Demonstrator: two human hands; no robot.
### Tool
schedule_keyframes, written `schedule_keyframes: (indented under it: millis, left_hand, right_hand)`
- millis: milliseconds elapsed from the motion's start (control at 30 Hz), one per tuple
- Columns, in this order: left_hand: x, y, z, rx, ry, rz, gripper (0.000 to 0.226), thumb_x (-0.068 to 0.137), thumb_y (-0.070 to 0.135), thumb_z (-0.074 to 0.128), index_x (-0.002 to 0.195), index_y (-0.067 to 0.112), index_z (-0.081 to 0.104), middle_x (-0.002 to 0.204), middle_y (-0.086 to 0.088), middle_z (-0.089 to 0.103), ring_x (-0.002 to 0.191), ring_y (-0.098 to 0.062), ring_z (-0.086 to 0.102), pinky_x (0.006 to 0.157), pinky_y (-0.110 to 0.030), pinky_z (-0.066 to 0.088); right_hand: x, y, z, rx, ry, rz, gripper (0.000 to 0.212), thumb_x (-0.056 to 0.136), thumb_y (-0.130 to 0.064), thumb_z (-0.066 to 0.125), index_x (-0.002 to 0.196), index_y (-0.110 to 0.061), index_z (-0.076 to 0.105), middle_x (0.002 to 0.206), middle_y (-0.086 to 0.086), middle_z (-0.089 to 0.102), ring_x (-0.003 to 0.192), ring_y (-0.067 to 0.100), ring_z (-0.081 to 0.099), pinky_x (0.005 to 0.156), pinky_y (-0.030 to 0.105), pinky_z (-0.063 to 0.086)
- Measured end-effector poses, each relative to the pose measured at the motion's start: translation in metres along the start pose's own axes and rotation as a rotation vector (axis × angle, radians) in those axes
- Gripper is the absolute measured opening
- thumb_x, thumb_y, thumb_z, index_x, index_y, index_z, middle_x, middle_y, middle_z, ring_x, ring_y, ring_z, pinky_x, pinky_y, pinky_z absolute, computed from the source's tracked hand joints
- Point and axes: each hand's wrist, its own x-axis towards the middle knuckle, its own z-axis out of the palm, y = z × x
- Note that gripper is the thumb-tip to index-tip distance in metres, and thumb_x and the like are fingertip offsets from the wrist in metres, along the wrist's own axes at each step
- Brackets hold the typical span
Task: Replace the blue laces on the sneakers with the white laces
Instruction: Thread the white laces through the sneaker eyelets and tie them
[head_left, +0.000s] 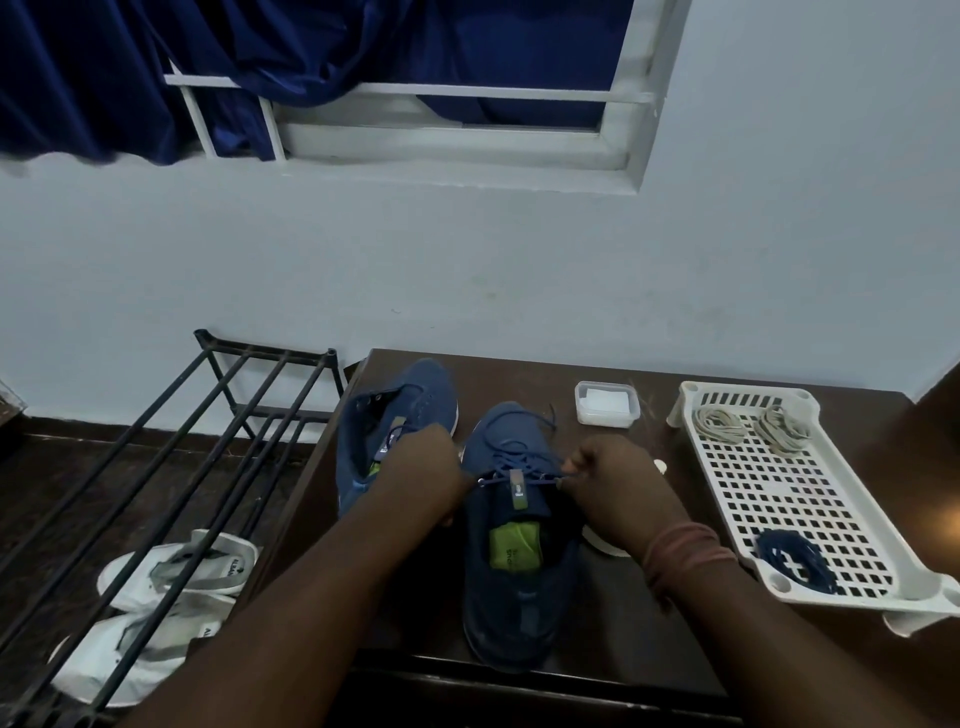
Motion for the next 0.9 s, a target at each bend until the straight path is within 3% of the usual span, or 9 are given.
schedule_keyframes:
  millis: [67, 167, 267, 367, 467, 633, 700, 800, 900]
  left_hand:
    - [-0.001, -0.002, 0.0, 0.078, 0.018, 0.001, 0.009, 0.086, 0.017, 0.063, 0.088, 0.009, 0.061, 0.083, -0.007, 0.07, 0.085, -0.024, 0.072, 0.061, -0.028, 0.051]
    - [-0.005, 0.003, 0.004, 0.124, 0.121, -0.024, 0.028, 0.094, 0.016, 0.056, 0.119, 0.005, 0.052, 0.113, -0.014, 0.066, 0.109, -0.028, 0.063, 0.075, -0.031, 0.045]
    - [-0.016, 0.01, 0.008, 0.172, 0.237, 0.055, 0.022, 0.095, 0.013, 0.053, 0.115, 0.007, 0.049, 0.111, -0.012, 0.061, 0.108, -0.03, 0.06, 0.076, -0.032, 0.044]
    - [-0.025, 0.023, 0.015, 0.157, 0.428, 0.337, 0.014, 0.088, 0.015, 0.058, 0.101, 0.016, 0.063, 0.101, -0.007, 0.054, 0.091, -0.029, 0.055, 0.071, -0.033, 0.045]
    - [-0.019, 0.042, 0.028, 0.215, 0.452, 0.468, 0.016, 0.084, 0.035, 0.062, 0.087, 0.027, 0.076, 0.092, -0.002, 0.057, 0.088, -0.024, 0.052, 0.07, -0.034, 0.045]
    - [-0.011, 0.048, 0.04, 0.316, 0.36, 0.451, 0.025, 0.089, 0.046, 0.06, 0.092, 0.027, 0.075, 0.09, 0.002, 0.06, 0.087, -0.019, 0.052, 0.076, -0.034, 0.047]
    - [-0.008, 0.046, 0.036, 0.129, 0.386, 0.376, 0.024, 0.088, 0.037, 0.059, 0.079, 0.021, 0.074, 0.083, 0.001, 0.063, 0.078, -0.017, 0.058, 0.071, -0.035, 0.052]
    - [-0.003, 0.033, 0.019, -0.309, 0.406, 0.062, 0.023, 0.084, 0.025, 0.058, 0.065, 0.012, 0.06, 0.066, -0.003, 0.062, 0.062, -0.017, 0.06, 0.058, -0.035, 0.051]
    - [-0.004, 0.024, 0.009, -0.396, 0.331, -0.011, 0.007, 0.081, 0.021, 0.059, 0.073, 0.021, 0.058, 0.073, 0.004, 0.065, 0.072, -0.014, 0.061, 0.067, -0.033, 0.052]
  right_hand:
    - [0.003, 0.007, 0.0, 0.04, 0.01, 0.054, 0.012, 0.079, -0.018, 0.075, 0.072, -0.015, 0.066, 0.075, -0.002, 0.068, 0.076, 0.016, 0.065, 0.075, 0.032, 0.056]
    - [0.004, 0.011, 0.002, 0.069, -0.002, 0.073, 0.016, 0.081, -0.017, 0.074, 0.068, -0.011, 0.068, 0.071, 0.001, 0.069, 0.072, 0.016, 0.066, 0.075, 0.034, 0.058]
    - [0.004, 0.01, 0.002, 0.141, -0.054, 0.056, 0.021, 0.083, -0.015, 0.073, 0.065, -0.005, 0.068, 0.067, 0.009, 0.069, 0.07, 0.025, 0.068, 0.074, 0.04, 0.059]
    - [0.003, 0.009, -0.002, 0.221, -0.123, 0.073, 0.019, 0.084, -0.014, 0.072, 0.07, -0.002, 0.071, 0.071, 0.015, 0.071, 0.073, 0.033, 0.07, 0.074, 0.045, 0.059]
    - [0.003, 0.008, -0.006, 0.316, -0.173, 0.112, 0.013, 0.083, -0.009, 0.072, 0.071, -0.007, 0.075, 0.07, 0.012, 0.073, 0.068, 0.027, 0.07, 0.075, 0.048, 0.06]
    - [0.004, 0.007, -0.007, 0.329, -0.187, 0.148, 0.012, 0.081, -0.008, 0.072, 0.069, -0.012, 0.075, 0.071, 0.007, 0.074, 0.075, 0.028, 0.072, 0.078, 0.048, 0.06]
    - [0.005, 0.008, -0.007, 0.308, -0.185, 0.166, 0.016, 0.079, -0.009, 0.072, 0.063, -0.015, 0.073, 0.067, 0.006, 0.073, 0.074, 0.028, 0.072, 0.077, 0.05, 0.06]
    - [0.006, 0.008, -0.007, 0.293, -0.176, 0.174, 0.014, 0.076, -0.01, 0.071, 0.063, -0.015, 0.073, 0.064, 0.006, 0.072, 0.072, 0.028, 0.072, 0.075, 0.051, 0.06]
    - [0.005, 0.005, -0.006, 0.272, -0.194, 0.17, 0.009, 0.076, -0.017, 0.071, 0.068, -0.019, 0.074, 0.066, 0.002, 0.072, 0.072, 0.024, 0.072, 0.076, 0.048, 0.06]
